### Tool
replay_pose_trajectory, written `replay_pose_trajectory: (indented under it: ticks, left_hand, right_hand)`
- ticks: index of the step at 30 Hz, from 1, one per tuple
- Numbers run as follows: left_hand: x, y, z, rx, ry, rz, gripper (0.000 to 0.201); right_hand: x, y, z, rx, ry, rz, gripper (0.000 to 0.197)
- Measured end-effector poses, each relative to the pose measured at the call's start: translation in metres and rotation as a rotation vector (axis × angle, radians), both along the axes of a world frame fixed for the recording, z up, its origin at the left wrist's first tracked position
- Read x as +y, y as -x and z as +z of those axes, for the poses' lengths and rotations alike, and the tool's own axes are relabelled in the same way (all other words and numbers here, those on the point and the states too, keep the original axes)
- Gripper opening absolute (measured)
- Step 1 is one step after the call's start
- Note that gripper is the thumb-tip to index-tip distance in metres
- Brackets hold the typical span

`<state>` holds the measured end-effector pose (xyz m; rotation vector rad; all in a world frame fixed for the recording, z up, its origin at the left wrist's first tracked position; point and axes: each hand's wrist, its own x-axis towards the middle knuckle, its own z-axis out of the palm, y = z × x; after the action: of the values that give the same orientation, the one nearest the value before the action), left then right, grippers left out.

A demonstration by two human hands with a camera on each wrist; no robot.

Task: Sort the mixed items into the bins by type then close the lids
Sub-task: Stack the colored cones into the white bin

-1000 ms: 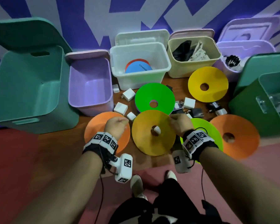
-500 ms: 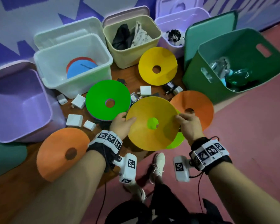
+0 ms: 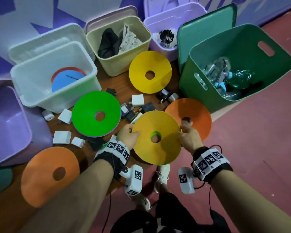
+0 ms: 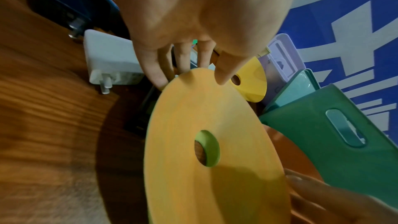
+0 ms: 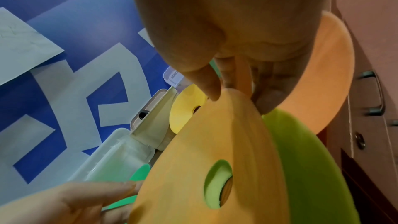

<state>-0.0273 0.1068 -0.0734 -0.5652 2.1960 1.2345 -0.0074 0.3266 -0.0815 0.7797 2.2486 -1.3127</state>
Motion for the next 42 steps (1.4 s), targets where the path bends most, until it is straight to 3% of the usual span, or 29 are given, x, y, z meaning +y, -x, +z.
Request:
replay_pose_trajectory:
  ticks: [10, 14, 25, 35, 42]
  left_hand:
    - [0.009, 0.016, -0.009, -0.023, 0.177, -0.002, 0.036]
    - [0.006, 0.024, -0.007, -0.008, 0.131, -0.026, 0.012]
    - [0.009, 0.053, 0.002, -0.016, -0.165, 0.183, 0.030]
    - [0.060, 0.069, -0.001, 0.042, -0.147, 0.127, 0.016]
    - [0.084, 0.076, -0.011, -0.026, -0.125, 0.085, 0.018]
  right_hand:
    - [-0.001, 0.025, -0.001, -0.109, -0.084, 0.203, 0.046]
    - [0.000, 0.034, 0.006, -0.094, -0.118, 0.240, 0.043]
    - [0.019, 0.056, 0.030, 0.079, -0.173, 0.136, 0.036]
    - [0.043, 0.045, 0.039, 0.153, -0.294, 0.104, 0.047]
    - [0.054, 0.035, 0.043, 0.161, -0.504, 0.178, 0.050]
